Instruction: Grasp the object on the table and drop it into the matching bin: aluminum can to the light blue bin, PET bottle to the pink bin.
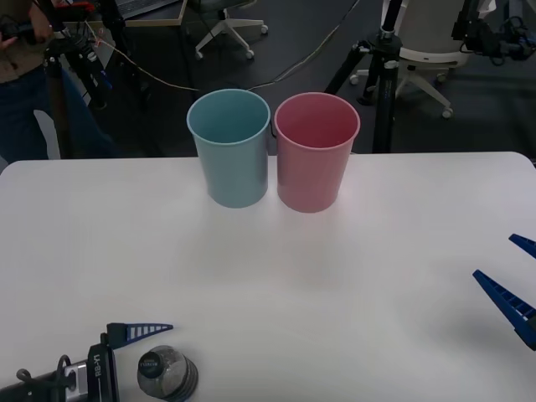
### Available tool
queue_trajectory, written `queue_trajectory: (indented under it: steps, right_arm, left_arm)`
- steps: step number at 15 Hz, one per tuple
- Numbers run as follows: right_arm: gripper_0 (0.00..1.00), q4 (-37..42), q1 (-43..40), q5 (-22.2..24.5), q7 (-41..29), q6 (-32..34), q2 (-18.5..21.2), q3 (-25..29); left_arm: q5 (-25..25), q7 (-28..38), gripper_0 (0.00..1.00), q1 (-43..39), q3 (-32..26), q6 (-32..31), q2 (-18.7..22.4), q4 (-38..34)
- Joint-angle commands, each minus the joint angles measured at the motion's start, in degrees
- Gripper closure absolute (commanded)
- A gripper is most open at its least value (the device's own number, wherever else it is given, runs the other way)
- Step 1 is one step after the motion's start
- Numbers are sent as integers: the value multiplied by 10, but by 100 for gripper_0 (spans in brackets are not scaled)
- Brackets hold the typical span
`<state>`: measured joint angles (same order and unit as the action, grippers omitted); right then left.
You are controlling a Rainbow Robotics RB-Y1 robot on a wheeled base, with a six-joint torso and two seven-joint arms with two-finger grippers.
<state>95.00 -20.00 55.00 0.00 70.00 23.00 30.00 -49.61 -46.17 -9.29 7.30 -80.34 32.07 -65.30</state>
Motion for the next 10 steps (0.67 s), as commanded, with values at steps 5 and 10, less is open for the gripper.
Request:
queue_trajectory:
  steps: [5, 10]
  right_arm:
    - [0, 0, 0, 0, 0, 0, 0, 0]
    - [0, 0, 0, 0, 0, 0, 0, 0]
  left_arm:
    - [-11, 27, 100, 5, 3, 4, -11, 0]
    - [-8, 45, 100, 6, 3, 4, -10, -1]
